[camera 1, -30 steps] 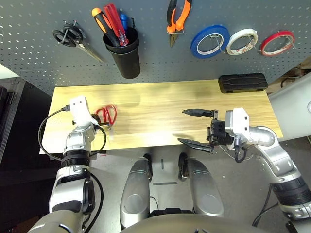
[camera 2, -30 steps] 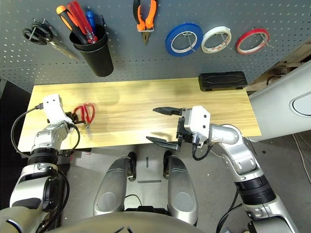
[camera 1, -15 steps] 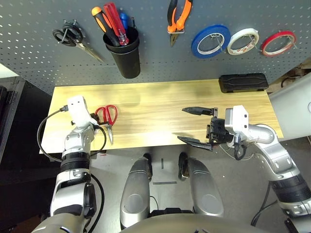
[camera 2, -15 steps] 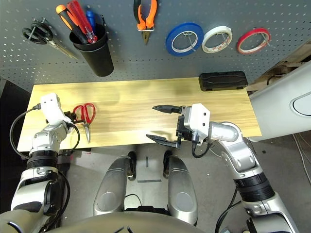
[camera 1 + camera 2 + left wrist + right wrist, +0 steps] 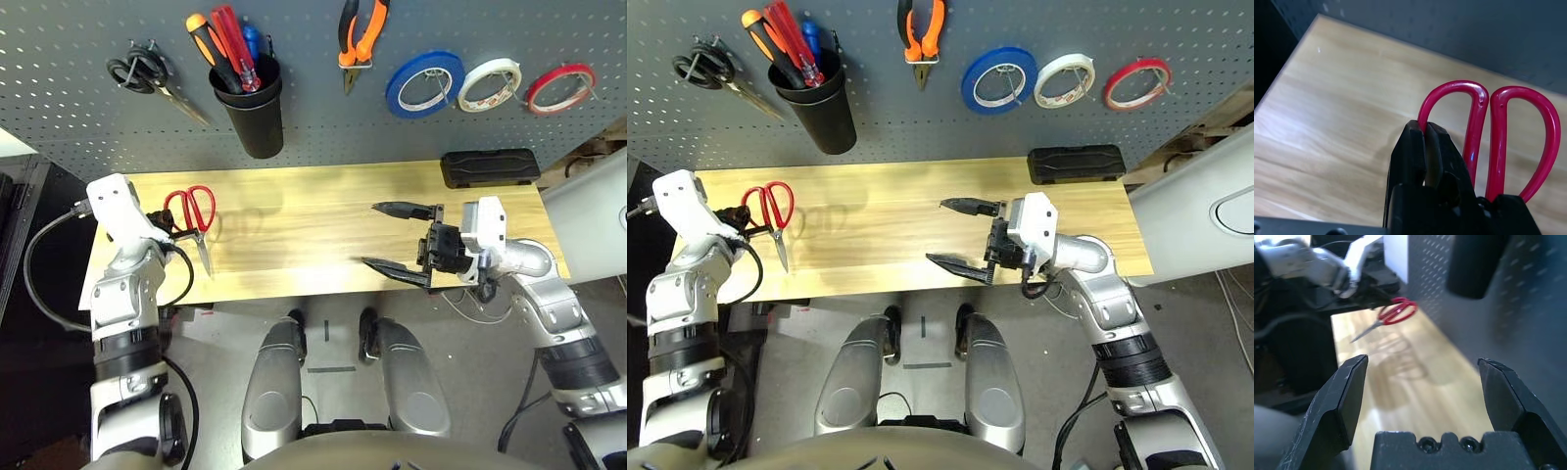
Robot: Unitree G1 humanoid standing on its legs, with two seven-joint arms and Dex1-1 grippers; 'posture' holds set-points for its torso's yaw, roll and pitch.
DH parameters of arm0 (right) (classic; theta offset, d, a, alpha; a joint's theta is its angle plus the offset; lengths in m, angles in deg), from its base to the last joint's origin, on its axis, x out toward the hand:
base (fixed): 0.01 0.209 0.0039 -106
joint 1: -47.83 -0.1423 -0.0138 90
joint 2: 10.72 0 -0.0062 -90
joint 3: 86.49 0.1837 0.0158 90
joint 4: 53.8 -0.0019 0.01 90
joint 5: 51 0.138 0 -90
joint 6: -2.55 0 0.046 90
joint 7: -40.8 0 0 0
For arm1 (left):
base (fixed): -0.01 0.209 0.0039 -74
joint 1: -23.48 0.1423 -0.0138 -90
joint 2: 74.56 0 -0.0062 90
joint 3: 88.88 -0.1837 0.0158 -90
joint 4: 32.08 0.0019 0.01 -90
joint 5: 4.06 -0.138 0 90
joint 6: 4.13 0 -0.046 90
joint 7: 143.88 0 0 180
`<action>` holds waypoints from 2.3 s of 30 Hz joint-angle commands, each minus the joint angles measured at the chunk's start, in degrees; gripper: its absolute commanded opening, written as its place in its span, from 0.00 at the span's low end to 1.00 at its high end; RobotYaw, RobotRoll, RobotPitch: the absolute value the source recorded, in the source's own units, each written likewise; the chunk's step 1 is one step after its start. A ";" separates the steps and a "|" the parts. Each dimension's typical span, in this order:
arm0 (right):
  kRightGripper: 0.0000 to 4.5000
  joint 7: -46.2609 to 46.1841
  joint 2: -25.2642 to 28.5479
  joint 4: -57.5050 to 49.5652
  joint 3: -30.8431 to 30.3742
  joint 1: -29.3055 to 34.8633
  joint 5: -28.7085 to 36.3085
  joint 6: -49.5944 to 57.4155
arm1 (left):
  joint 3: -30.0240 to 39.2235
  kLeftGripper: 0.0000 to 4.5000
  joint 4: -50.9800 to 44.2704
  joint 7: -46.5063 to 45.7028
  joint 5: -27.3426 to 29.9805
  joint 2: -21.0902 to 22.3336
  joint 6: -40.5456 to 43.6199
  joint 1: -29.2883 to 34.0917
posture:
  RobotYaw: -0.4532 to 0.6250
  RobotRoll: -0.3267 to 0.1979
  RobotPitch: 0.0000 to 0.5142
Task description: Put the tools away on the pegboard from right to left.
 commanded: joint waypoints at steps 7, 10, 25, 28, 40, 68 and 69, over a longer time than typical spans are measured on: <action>1.00 3.64 0.21 2.94 5.55 -1.26 6.47 1.86 | 3.69 0.01 -8.41 -0.47 1.90 -1.31 -3.45 2.90 | 0.49 0.62 0.24; 1.00 3.79 0.40 2.10 6.51 -1.59 8.04 3.29 | 4.45 0.01 -10.75 -0.50 2.20 -1.54 -4.55 3.59 | 0.49 0.62 0.22; 1.00 8.23 3.59 3.55 10.82 -1.70 11.13 6.02 | 6.55 0.01 -17.99 0.82 5.23 -2.88 -14.56 5.31 | 0.49 0.62 0.16; 1.00 9.19 4.15 4.16 11.76 -1.84 11.78 6.76 | 5.77 0.01 -17.72 0.92 6.15 -3.09 -15.42 3.80 | 0.49 0.62 0.15; 1.00 10.28 3.29 5.88 13.10 -2.32 11.16 4.90 | 1.92 0.01 -10.33 0.44 3.85 -2.48 -18.92 -2.15 | 0.46 0.62 0.10; 1.00 3.29 2.11 -4.93 12.61 4.00 10.69 6.02 | -1.74 0.01 25.00 -0.56 -0.39 -0.24 -31.35 -18.32 | 0.34 0.62 0.09; 1.00 2.85 2.07 -5.39 12.47 4.16 10.66 6.19 | -1.97 0.01 26.40 -0.49 -0.53 -0.22 -31.78 -19.03 | 0.34 0.62 0.09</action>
